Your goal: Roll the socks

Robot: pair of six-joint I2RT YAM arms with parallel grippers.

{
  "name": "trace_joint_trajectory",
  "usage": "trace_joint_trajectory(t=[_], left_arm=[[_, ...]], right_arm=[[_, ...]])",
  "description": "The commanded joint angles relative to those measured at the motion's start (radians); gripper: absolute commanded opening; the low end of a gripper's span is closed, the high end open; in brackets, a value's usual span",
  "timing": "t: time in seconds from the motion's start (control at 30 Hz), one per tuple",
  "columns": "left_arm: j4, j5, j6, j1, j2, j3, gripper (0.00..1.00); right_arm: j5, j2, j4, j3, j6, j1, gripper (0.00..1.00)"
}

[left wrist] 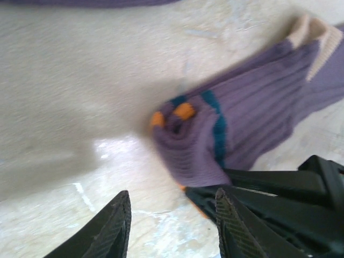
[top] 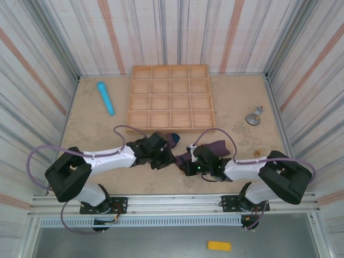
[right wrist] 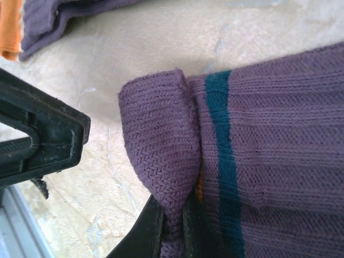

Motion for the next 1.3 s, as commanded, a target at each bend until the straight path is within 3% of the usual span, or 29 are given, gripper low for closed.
trace_joint_trajectory(t=[0.0, 0.3, 0.83, 1.13, 1.17, 1.27], left_arm=[[0.045, -0.079, 0.002, -0.02, -0.057, -0.031, 0.44], [0.02, -0.059, 0.047, -0.028, 0.015, 0.035, 0.53], [-0.141, -0.031, 0.011, -0.025, 0.217, 0.182, 0.41], [-0.161, -0.015, -0.02, 0.001, 0.272, 0.21, 0.17], [-0.163, -0.018, -0.021, 0.003, 0.273, 0.212, 0.13], [-0.151, -0.023, -0.028, 0.014, 0.268, 0.203, 0.0]], right_arm=[[-0.063, 0.03, -0.203, -0.059, 0.134, -0.019, 0.0], [-0.065, 0.022, -0.218, -0.064, 0.129, -0.028, 0.0], [-0.029, 0.024, -0.237, -0.04, 0.103, -0.013, 0.0], [0.058, -0.011, -0.359, 0.045, 0.043, 0.062, 0.0], [0.068, -0.019, -0.368, 0.048, 0.041, 0.071, 0.03], [0.096, -0.067, -0.413, 0.051, 0.046, 0.077, 0.26]])
